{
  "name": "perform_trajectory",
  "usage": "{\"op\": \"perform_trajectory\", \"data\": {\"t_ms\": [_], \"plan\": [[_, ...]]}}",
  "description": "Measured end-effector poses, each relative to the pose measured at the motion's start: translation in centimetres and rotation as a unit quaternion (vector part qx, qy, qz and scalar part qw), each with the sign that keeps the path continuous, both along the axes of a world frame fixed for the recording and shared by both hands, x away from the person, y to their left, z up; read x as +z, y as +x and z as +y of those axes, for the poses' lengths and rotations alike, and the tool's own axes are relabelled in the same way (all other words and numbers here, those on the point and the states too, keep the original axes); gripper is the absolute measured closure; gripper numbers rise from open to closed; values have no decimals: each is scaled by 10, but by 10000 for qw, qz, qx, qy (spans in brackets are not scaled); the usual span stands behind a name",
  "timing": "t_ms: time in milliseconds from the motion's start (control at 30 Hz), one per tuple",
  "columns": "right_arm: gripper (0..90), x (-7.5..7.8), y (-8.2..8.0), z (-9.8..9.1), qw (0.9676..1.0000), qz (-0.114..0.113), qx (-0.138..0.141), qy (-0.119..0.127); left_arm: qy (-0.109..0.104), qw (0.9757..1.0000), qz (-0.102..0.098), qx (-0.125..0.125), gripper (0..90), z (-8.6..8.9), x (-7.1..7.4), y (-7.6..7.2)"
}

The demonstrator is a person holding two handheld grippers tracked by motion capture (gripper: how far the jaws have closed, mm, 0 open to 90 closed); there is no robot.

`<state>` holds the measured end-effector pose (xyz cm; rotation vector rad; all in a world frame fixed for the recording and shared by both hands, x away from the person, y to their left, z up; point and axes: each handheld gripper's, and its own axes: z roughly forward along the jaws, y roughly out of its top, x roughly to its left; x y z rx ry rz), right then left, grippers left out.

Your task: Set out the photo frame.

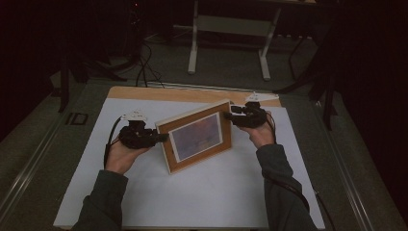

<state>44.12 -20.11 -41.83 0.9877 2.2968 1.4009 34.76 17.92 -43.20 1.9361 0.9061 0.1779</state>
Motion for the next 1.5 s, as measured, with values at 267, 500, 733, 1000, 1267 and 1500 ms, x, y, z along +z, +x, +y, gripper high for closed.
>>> {"op": "perform_trajectory", "data": {"t_ms": [267, 500, 733, 1000, 1267, 1500], "plan": [[338, -2, 14, 10, 9995, 105, 280, 52, 14, 10000, 6, 6, 690, 0, 0, 0], [263, -1, 21, 19, 9977, 198, 627, 150, 16, 10000, 16, -3, 690, -1, 0, 1], [191, -2, 27, 27, 9955, 372, 847, 220, 39, 10000, 12, 1, 688, -1, 1, 2], [238, -7, 30, 25, 9946, 537, 885, 111, 41, 10000, 16, 59, 690, -1, 1, 5], [276, -8, 27, 22, 9953, 506, 814, 127, -130, 9997, 51, 219, 689, 0, 0, 9], [360, -9, 21, 11, 9954, 475, 791, 269, -191, 9989, 77, 416, 683, -2, -1, 13]]}}
